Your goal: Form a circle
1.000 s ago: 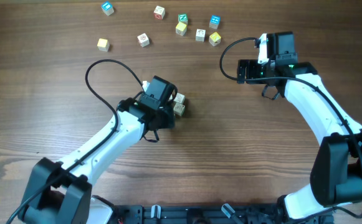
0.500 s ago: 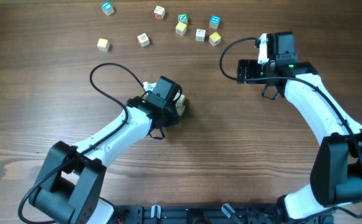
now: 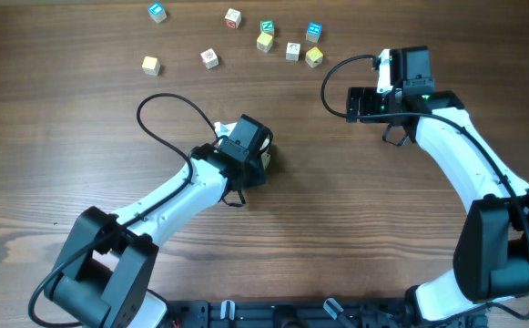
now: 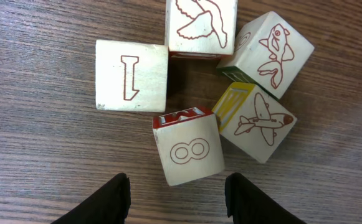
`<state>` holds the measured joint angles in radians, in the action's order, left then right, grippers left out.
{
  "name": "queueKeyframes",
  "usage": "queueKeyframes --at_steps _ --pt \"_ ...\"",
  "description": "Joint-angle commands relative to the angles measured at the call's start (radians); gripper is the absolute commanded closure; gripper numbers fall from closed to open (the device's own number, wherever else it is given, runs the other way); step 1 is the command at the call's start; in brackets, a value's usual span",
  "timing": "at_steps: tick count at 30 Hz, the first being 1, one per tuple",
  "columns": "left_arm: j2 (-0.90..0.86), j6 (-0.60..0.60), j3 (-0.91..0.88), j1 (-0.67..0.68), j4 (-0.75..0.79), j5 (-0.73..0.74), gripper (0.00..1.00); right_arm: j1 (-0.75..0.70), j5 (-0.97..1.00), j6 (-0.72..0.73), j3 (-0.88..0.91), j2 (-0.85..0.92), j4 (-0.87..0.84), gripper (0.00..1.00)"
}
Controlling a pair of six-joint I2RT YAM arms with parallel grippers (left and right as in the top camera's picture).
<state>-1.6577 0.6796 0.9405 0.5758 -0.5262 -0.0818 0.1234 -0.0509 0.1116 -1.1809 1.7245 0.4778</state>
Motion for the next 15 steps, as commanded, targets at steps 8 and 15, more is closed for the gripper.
queueKeyframes --at_steps 8,15 --pt "-0.014 0.017 -0.008 0.016 0.022 -0.021 0.52 0.002 -0.001 0.003 -0.001 -0.007 -0.003 0.0" --pt "-0.014 0.017 -0.008 0.016 0.021 -0.051 0.53 0.002 -0.001 0.003 -0.001 -0.007 -0.003 0.0"
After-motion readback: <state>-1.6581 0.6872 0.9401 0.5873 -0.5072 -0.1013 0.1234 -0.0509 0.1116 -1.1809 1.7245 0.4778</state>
